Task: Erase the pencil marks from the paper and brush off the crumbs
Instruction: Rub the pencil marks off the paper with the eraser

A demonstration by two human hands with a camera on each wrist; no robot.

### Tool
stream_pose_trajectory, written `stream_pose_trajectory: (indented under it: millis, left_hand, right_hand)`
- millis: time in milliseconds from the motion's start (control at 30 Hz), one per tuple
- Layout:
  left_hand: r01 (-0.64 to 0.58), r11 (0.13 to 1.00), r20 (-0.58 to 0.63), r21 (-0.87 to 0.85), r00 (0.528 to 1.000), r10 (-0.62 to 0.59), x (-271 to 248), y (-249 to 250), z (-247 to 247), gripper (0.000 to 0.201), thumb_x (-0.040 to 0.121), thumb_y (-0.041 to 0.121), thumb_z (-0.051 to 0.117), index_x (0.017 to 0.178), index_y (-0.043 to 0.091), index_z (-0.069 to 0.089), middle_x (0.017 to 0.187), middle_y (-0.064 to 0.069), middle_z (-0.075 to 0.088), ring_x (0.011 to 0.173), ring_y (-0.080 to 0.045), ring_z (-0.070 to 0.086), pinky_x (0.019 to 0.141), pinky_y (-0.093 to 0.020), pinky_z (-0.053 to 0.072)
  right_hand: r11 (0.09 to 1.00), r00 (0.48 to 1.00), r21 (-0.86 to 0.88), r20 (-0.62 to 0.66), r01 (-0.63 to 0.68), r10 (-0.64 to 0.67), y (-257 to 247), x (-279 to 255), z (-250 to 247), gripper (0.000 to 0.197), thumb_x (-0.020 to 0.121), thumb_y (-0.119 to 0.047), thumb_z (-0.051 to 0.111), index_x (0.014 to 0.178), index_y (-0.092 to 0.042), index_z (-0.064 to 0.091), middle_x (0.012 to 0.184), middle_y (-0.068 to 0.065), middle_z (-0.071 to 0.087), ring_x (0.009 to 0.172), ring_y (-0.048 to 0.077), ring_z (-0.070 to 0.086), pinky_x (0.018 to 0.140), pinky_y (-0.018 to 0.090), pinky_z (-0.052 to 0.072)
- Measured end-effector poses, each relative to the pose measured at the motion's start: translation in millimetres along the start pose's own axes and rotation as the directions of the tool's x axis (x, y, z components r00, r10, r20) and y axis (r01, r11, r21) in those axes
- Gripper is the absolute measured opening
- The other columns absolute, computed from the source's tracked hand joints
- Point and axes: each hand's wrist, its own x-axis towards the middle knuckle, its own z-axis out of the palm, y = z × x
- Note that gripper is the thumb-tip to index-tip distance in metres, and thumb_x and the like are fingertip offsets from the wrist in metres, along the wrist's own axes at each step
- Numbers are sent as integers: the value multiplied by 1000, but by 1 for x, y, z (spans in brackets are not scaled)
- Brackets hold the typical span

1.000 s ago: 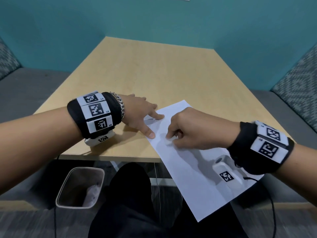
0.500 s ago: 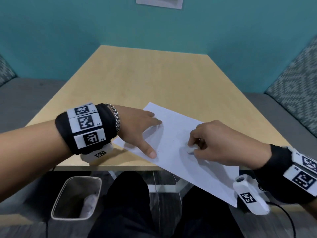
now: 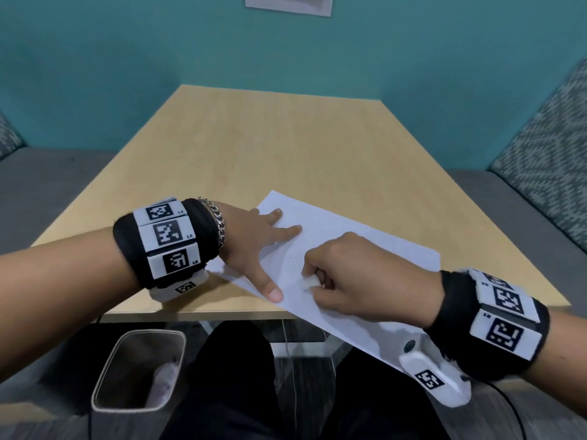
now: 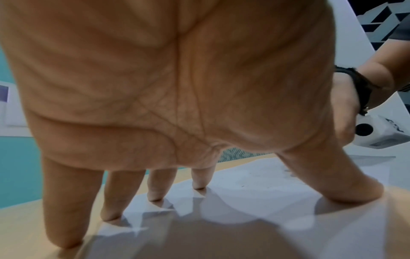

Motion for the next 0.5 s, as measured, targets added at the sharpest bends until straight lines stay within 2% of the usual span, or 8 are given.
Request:
stream_pose_trajectory:
  millis: [67, 200, 367, 500]
  left_hand:
    - [5, 1000, 1, -5, 1000, -5, 1, -1, 1, 137, 64, 95, 65, 157, 52, -25, 172, 0, -28, 162, -35, -3, 127, -59, 17]
    - [15, 1000, -9, 5, 1000, -15, 2, 0, 1, 138, 63, 96, 65, 157, 51, -25, 172, 0, -27, 162, -35, -4, 126, -61, 18]
    - [21, 1000, -4, -6, 1000, -21, 2, -1, 3, 139, 62, 95, 67, 157, 52, -26, 172, 1, -27, 162, -34, -6, 126, -61, 19]
    - [21, 1000, -10, -3, 1000, -21, 3, -1, 3, 140, 62, 95, 68, 157, 51, -26, 173, 1, -27, 162, -35, -5, 126, -61, 19]
  right_hand:
    - [1000, 1000, -30, 8, 5, -4, 2, 2, -2, 21, 89, -31, 62, 109, -26, 69, 85, -9, 70, 77, 12, 55, 75, 32, 52]
    - [992, 993, -84, -82, -94, 87, 19, 11, -8, 17, 87, -27, 60, 100, -22, 69, 81, -9, 67, 78, 19, 57, 73, 34, 52]
    - [999, 999, -38, 31, 22, -21, -4, -1, -2, 20, 88, -31, 61, 106, -26, 69, 83, -8, 70, 77, 14, 60, 73, 34, 54]
    - [990, 993, -87, -42, -115, 111, 17, 13, -12, 20, 86, -27, 61, 102, -22, 71, 84, -6, 69, 80, 20, 62, 76, 41, 57]
